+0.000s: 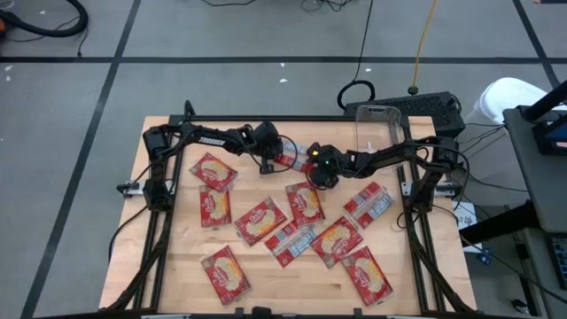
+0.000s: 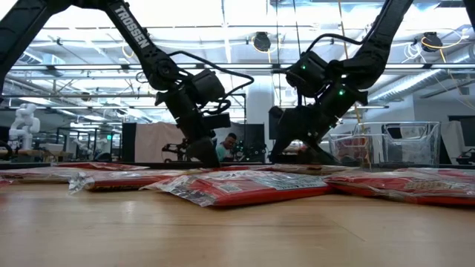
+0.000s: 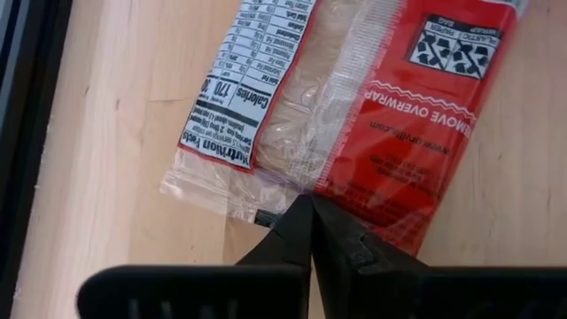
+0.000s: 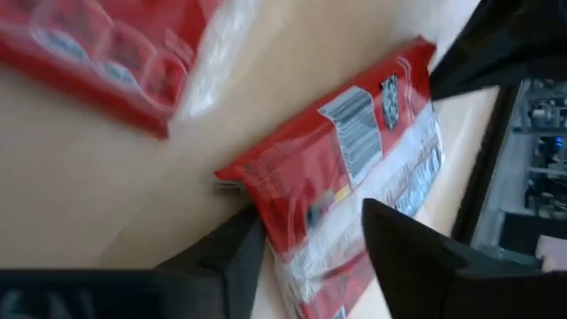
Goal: Sort popcorn bags into baskets
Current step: Put the red popcorn bag into the transparent bin
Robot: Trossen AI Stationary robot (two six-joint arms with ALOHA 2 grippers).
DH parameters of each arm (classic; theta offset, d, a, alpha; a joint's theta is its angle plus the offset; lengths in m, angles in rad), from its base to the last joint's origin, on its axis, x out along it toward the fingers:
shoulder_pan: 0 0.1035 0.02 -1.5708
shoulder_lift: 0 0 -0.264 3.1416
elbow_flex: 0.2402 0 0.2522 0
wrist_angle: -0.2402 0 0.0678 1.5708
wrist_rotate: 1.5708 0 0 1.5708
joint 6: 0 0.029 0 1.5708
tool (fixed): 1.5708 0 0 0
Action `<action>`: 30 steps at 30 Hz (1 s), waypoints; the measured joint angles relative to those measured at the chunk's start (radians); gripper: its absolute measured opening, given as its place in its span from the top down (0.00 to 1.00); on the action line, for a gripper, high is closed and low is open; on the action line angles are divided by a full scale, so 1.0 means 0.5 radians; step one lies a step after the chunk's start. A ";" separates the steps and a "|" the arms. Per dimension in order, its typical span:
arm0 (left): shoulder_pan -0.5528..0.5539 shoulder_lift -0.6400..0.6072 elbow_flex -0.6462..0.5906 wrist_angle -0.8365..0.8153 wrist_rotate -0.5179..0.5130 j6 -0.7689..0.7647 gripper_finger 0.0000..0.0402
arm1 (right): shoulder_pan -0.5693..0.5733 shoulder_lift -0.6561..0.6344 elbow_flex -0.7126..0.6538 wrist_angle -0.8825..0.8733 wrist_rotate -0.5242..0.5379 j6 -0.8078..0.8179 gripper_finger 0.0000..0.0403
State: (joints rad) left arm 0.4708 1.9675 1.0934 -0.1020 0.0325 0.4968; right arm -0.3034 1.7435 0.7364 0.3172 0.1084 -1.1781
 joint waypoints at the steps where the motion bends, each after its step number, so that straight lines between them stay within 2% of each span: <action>1: -0.005 0.001 0.000 -0.001 -0.003 0.006 0.97 | -0.005 0.001 0.000 0.004 -0.042 0.016 0.61; 5: -0.020 0.002 -0.002 0.000 -0.013 0.012 0.97 | -0.006 0.004 -0.001 0.022 -0.159 0.112 0.76; 9: -0.024 -0.021 -0.004 -0.024 -0.029 -0.013 0.99 | 0.000 0.003 -0.001 0.049 -0.157 0.178 0.93; 11: -0.033 -0.072 -0.008 -0.100 -0.073 -0.066 0.99 | 0.001 0.000 0.000 0.079 -0.144 0.217 0.98; 17: -0.081 -0.446 -0.007 -0.364 -0.154 -0.124 0.90 | 0.004 -0.019 0.002 0.133 -0.116 0.475 0.99; 22: -0.214 -0.703 -0.040 -0.396 -0.160 -0.079 0.81 | 0.004 -0.138 0.003 0.143 -0.115 0.902 1.00; 26: -0.348 -0.736 -0.154 -0.144 -0.158 0.132 0.70 | -0.016 -0.236 0.004 0.137 -0.125 1.220 1.00; 30: -0.435 -0.694 -0.311 0.309 -0.172 0.239 0.55 | -0.064 -0.305 0.005 0.122 -0.218 1.405 1.00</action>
State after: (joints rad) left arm 0.2535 1.6202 0.9379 0.0526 -0.0535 0.6162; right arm -0.3352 1.5909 0.7387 0.3782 -0.0005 -0.4755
